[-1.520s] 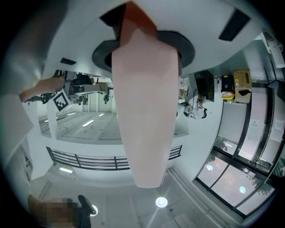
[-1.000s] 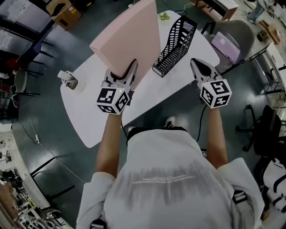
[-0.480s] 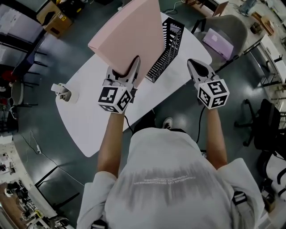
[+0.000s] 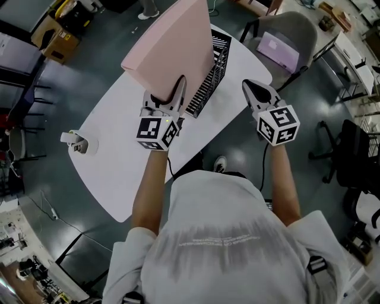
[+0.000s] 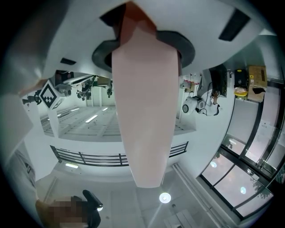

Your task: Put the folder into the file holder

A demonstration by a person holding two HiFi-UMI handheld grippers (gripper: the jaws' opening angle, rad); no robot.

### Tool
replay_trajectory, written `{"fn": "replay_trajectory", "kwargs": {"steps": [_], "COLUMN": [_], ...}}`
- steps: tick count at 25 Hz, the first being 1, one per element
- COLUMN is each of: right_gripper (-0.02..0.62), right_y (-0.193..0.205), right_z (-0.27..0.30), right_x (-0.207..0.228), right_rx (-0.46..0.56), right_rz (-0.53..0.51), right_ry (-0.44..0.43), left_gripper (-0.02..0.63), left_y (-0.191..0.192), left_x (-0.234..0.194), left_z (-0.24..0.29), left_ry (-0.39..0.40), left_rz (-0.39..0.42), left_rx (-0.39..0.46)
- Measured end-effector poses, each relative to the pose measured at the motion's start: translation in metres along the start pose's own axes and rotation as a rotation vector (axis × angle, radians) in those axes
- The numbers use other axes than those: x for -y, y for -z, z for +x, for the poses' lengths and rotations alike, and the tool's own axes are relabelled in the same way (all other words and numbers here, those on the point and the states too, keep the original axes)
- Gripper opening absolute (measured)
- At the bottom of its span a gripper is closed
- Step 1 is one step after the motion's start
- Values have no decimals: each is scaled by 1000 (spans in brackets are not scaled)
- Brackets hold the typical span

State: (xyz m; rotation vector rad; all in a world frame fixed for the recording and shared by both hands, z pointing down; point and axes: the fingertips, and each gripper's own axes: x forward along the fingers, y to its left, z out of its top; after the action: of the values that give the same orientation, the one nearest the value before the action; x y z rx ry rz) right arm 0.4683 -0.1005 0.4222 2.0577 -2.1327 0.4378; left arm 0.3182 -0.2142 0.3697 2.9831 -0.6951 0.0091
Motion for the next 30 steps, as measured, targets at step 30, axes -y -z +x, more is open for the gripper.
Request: {"fn": "replay_trajectory", "kwargs": {"steps": [30], "right_gripper": [26], "right_y": [40], "right_z": [2], "right_x": [29], "right_rx": [-95], "right_rz": [80], "right_ry": [58], "left_gripper": [178], "left_y": [53], "left_x": [10], "left_z": [36], "left_ry": [-18], "left_rz": [-28], "left_rx": [41]}}
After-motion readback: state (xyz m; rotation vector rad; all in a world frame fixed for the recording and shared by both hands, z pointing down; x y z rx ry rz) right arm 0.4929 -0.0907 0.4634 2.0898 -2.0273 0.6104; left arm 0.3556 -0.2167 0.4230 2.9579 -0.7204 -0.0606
